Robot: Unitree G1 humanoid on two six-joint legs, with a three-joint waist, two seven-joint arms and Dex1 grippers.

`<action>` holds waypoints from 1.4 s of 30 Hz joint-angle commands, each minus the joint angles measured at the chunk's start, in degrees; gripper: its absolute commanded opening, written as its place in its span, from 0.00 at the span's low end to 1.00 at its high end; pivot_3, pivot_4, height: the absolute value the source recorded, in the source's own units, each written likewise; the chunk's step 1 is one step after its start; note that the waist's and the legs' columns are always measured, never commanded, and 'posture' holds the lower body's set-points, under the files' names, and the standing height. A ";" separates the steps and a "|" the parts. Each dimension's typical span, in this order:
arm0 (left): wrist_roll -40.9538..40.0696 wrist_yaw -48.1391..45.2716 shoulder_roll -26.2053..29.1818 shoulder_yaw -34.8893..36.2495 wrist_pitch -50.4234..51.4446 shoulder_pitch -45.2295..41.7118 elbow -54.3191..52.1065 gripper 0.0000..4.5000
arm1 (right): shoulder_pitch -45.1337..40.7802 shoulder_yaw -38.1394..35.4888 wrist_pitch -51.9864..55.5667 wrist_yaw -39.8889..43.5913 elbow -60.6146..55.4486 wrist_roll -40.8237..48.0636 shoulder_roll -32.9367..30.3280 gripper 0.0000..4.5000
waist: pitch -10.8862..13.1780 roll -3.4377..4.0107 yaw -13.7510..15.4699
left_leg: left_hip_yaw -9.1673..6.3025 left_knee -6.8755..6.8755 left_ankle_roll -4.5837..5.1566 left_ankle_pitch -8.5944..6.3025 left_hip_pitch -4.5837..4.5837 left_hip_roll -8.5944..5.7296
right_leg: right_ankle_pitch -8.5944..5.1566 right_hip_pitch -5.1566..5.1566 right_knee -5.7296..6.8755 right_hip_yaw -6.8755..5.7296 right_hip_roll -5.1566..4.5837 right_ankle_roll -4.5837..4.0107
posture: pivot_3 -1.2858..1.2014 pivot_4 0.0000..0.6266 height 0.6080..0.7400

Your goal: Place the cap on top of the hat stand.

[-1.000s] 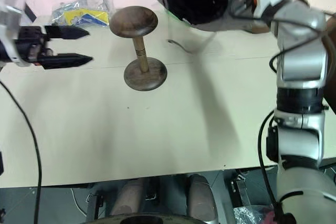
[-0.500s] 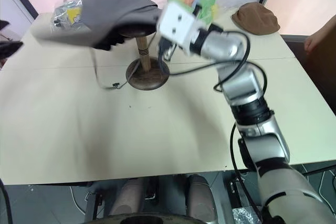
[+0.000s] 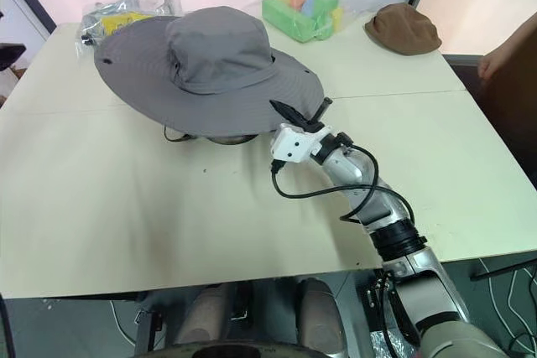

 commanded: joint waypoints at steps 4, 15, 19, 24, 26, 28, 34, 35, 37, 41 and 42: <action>0.98 -2.30 1.46 -4.22 -2.52 -3.06 0.78 1.00 | -0.94 2.68 -4.13 -7.35 2.37 -11.79 -3.05 0.01 | 0.00 0.00 0.02 | 0.00 0.00 0.00 0.00 0.00 0.00 | 0.00 -0.01 -0.02 0.00 0.00 0.00 | 0.52 0.24 0.96; 3.30 -4.39 1.20 -6.93 -5.50 -2.69 1.05 1.00 | -1.63 1.81 -5.03 -5.38 1.11 -12.65 -8.19 0.21 | 0.01 -0.04 0.05 | 0.01 0.00 0.02 0.00 0.00 0.01 | -0.01 0.00 -0.02 0.01 0.00 0.00 | 0.52 0.24 0.96; 3.22 -4.35 0.81 -6.83 -5.59 -2.43 0.91 1.00 | -2.01 1.50 -4.34 -3.80 0.04 -12.39 -8.57 0.67 | 0.02 -0.04 -0.08 | 0.01 0.00 0.03 0.00 0.00 0.01 | -0.01 -0.01 -0.02 0.01 0.01 0.00 | 0.52 0.24 0.96; 3.37 -4.61 0.61 -6.73 -5.92 -1.46 1.24 1.00 | 0.44 -0.60 -4.15 -1.42 -5.15 -12.81 -12.59 0.99 | 0.03 -0.03 0.24 | 0.01 0.00 0.04 0.00 -0.01 0.01 | -0.01 -0.01 -0.02 0.01 0.01 0.01 | 0.52 0.24 0.96; 3.53 -4.50 0.58 -6.55 -6.29 -1.12 1.54 1.00 | 3.93 -2.86 -4.80 1.01 -8.52 -10.69 -16.56 0.99 | 0.03 -0.04 0.49 | 0.01 0.01 0.05 -0.01 -0.01 0.01 | -0.01 0.01 -0.03 0.01 0.00 0.01 | 0.52 0.24 0.96; 3.63 -4.52 0.66 -6.25 -6.58 -0.69 1.81 1.00 | 8.14 -5.69 -6.35 4.01 -11.13 -7.42 -21.44 0.99 | 0.03 -0.08 0.64 | -0.01 0.03 0.09 -0.03 -0.02 0.00 | -0.01 0.05 -0.07 0.00 -0.01 0.01 | 0.52 0.24 0.96; 4.75 -5.26 1.62 -3.73 -9.01 3.65 3.63 1.00 | 17.96 -18.37 1.91 24.45 -14.63 23.50 -35.50 0.99 | 0.07 -0.07 -0.09 | 0.01 0.05 0.15 -0.07 0.11 0.03 | -0.02 0.20 -0.11 0.00 -0.04 0.02 | 0.52 0.24 0.96; 4.73 -5.49 1.77 -3.14 -9.31 4.42 3.82 1.00 | 17.55 -20.82 8.27 29.18 -14.95 30.41 -36.86 0.99 | 0.09 -0.06 -0.26 | 0.04 0.05 0.16 -0.08 0.14 0.11 | -0.01 0.20 -0.11 0.01 0.00 0.02 | 0.52 0.24 0.96; 4.73 -5.81 1.79 -2.10 -9.84 5.98 3.66 1.00 | 14.71 -26.11 21.76 38.99 -15.36 46.18 -39.92 0.99 | 0.10 -0.03 -0.27 | 0.11 0.08 0.45 -0.25 0.16 0.25 | 0.01 0.20 -0.13 0.02 0.08 -0.01 | 0.52 0.24 0.96; 5.16 -5.90 1.46 -1.51 -11.39 7.16 4.50 1.00 | 2.63 -30.26 42.04 51.65 -10.20 62.39 -45.67 0.99 | 0.19 0.11 0.10 | 0.08 0.17 0.50 -0.33 0.13 0.37 | 0.06 0.16 -0.13 0.00 0.06 -0.10 | 0.52 0.24 0.96; 5.26 -5.92 1.47 -1.58 -11.61 7.03 4.89 1.00 | 0.13 -30.33 44.41 54.66 -8.40 64.00 -46.57 0.99 | 0.18 0.09 0.30 | 0.08 0.16 0.46 -0.38 0.13 0.40 | 0.07 0.13 -0.16 0.00 0.03 -0.14 | 0.52 0.24 0.96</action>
